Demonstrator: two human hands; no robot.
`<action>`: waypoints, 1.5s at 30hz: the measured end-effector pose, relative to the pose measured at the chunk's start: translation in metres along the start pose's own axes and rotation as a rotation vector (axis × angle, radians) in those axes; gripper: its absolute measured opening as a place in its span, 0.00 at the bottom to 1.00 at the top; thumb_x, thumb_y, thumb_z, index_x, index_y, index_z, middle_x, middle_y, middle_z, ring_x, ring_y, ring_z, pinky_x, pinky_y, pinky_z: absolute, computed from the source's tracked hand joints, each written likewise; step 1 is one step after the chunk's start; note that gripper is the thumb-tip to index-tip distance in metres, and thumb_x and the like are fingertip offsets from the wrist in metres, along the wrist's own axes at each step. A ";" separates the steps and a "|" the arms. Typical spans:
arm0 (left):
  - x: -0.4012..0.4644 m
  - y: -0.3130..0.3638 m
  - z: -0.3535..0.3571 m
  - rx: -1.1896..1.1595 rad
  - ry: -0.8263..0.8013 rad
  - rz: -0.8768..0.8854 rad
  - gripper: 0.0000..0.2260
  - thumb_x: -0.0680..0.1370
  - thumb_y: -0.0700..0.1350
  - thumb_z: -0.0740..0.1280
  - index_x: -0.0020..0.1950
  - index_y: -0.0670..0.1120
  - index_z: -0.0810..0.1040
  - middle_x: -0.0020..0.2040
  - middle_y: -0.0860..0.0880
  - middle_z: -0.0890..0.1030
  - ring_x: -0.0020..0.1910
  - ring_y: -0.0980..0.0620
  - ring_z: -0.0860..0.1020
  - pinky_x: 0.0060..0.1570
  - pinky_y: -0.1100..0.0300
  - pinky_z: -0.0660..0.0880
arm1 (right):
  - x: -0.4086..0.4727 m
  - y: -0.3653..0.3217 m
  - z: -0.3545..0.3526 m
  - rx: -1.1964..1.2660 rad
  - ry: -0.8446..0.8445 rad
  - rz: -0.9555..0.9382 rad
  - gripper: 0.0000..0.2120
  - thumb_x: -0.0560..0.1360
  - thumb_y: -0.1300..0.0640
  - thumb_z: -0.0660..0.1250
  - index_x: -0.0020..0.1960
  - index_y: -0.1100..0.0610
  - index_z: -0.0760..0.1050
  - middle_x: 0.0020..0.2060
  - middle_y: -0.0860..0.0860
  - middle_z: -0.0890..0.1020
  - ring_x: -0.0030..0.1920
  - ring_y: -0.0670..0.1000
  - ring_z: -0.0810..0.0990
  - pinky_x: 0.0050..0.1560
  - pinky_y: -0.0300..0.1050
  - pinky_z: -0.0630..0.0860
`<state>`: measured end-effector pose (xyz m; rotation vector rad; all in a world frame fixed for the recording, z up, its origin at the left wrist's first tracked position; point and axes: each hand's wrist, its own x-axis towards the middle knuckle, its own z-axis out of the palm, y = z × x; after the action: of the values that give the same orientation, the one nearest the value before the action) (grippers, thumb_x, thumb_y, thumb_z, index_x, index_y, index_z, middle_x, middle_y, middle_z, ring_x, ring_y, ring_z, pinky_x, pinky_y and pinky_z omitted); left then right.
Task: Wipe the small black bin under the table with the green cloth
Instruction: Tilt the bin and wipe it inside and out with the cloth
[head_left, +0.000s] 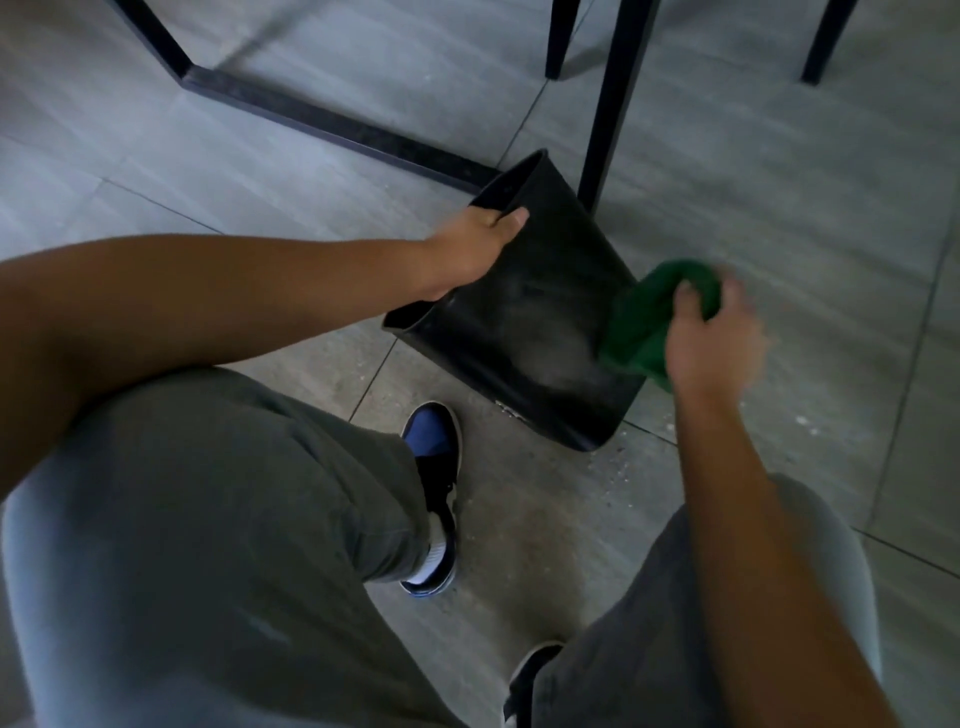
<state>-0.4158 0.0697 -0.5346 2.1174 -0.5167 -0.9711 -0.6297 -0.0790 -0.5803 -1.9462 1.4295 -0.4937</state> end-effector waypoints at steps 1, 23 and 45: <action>0.000 -0.001 0.000 -0.001 -0.001 0.001 0.22 0.85 0.57 0.58 0.67 0.43 0.78 0.58 0.46 0.82 0.59 0.46 0.80 0.64 0.53 0.75 | 0.006 -0.007 -0.013 0.068 0.099 0.023 0.21 0.84 0.47 0.61 0.76 0.48 0.71 0.62 0.52 0.83 0.59 0.54 0.82 0.55 0.44 0.74; 0.004 -0.001 0.007 0.067 -0.026 0.035 0.21 0.83 0.60 0.60 0.65 0.47 0.81 0.61 0.46 0.83 0.61 0.46 0.80 0.69 0.48 0.74 | -0.041 0.048 0.060 -0.168 0.048 -0.265 0.12 0.81 0.47 0.66 0.52 0.54 0.83 0.46 0.58 0.84 0.48 0.62 0.81 0.45 0.49 0.75; 0.006 0.006 0.003 -0.050 -0.037 0.049 0.26 0.86 0.59 0.50 0.67 0.44 0.79 0.59 0.49 0.83 0.57 0.55 0.80 0.58 0.67 0.74 | -0.095 -0.077 0.133 0.294 -0.036 -0.430 0.23 0.86 0.52 0.53 0.79 0.56 0.68 0.82 0.60 0.59 0.83 0.61 0.56 0.81 0.61 0.59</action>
<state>-0.4145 0.0605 -0.5343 2.0363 -0.5550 -0.9874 -0.5217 0.0627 -0.6128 -2.0029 0.8526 -0.8085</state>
